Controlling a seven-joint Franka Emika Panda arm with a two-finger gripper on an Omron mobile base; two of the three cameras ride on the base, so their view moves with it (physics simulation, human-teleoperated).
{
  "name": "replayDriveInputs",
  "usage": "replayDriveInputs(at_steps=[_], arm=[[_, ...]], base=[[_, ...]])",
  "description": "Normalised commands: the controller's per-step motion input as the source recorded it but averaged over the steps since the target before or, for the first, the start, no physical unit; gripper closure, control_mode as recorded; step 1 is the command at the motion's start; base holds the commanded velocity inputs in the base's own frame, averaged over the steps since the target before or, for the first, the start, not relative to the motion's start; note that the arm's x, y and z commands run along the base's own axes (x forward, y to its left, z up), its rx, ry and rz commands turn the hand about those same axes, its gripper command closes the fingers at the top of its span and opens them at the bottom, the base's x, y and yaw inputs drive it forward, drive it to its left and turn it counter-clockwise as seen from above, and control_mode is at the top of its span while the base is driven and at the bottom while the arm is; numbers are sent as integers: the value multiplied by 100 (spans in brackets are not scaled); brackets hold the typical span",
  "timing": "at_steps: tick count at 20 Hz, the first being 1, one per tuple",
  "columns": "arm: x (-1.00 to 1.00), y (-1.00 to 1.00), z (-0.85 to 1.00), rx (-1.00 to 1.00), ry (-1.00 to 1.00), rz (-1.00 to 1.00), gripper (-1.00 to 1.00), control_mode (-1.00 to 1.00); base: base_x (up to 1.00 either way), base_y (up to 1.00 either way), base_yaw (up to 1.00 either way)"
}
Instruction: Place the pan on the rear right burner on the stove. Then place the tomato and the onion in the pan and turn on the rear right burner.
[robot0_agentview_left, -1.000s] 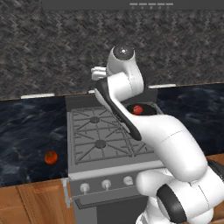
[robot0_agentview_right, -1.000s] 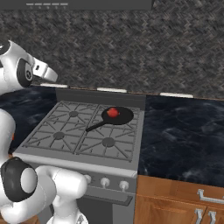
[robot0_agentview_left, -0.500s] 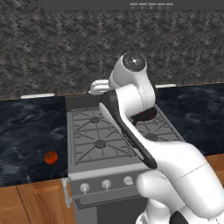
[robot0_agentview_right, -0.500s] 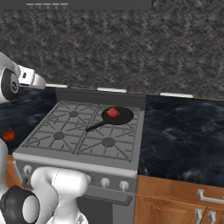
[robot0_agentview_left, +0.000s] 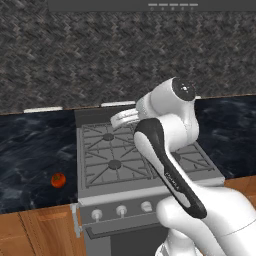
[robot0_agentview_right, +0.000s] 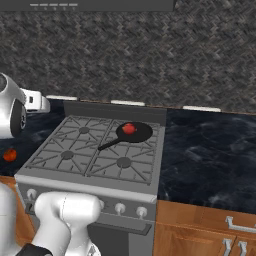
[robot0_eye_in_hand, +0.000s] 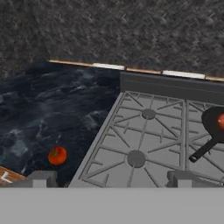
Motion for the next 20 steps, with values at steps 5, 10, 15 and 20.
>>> replayDriveInputs(at_steps=[5, 10, 15, 20], arm=[[-16, 24, -6, -1, 0, 17, -100, -100], [-11, 35, -3, -2, 0, 12, -100, -100], [-4, 41, -11, -7, 2, 4, -100, -100], [0, 43, -15, -9, 6, 0, -100, -100]], base=[[0, 0, 0], [0, 0, 0], [0, 0, 0], [0, 0, 0]])
